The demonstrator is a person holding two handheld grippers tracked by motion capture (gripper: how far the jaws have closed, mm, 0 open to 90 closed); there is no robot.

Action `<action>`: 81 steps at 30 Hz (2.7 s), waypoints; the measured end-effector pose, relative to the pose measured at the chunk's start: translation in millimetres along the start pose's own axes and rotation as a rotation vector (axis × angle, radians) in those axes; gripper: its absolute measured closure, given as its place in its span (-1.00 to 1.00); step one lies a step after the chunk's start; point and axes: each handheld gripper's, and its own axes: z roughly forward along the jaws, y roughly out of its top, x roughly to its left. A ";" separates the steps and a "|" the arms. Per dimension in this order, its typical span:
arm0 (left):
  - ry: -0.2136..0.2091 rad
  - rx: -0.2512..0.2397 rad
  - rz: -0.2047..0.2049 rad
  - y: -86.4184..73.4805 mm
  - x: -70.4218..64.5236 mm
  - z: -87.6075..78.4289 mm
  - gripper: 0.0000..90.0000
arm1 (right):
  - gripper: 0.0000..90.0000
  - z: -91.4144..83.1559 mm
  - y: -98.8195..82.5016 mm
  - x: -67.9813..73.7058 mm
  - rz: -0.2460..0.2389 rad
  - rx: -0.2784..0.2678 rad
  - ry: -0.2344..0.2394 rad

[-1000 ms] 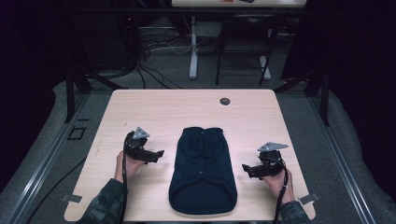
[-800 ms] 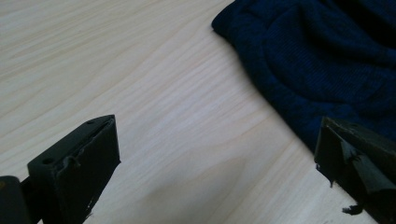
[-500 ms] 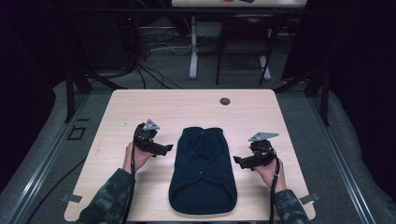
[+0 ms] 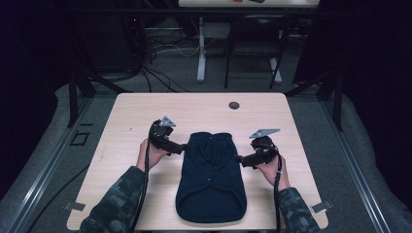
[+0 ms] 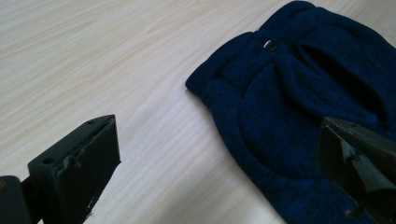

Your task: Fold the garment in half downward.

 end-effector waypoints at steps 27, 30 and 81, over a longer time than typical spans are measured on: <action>-0.026 0.082 -0.031 19.2 -2.2 57.8 -0.99 | -0.84 60.5 41.4 -3.8 0.022 0.074 0.035; -0.021 0.099 -0.028 18.7 -4.7 66.7 -0.99 | -0.78 69.9 42.9 -5.3 0.039 0.078 0.039; -0.104 0.110 0.032 18.2 -20.6 71.0 0.43 | 0.45 86.9 36.4 1.1 -0.012 0.098 0.017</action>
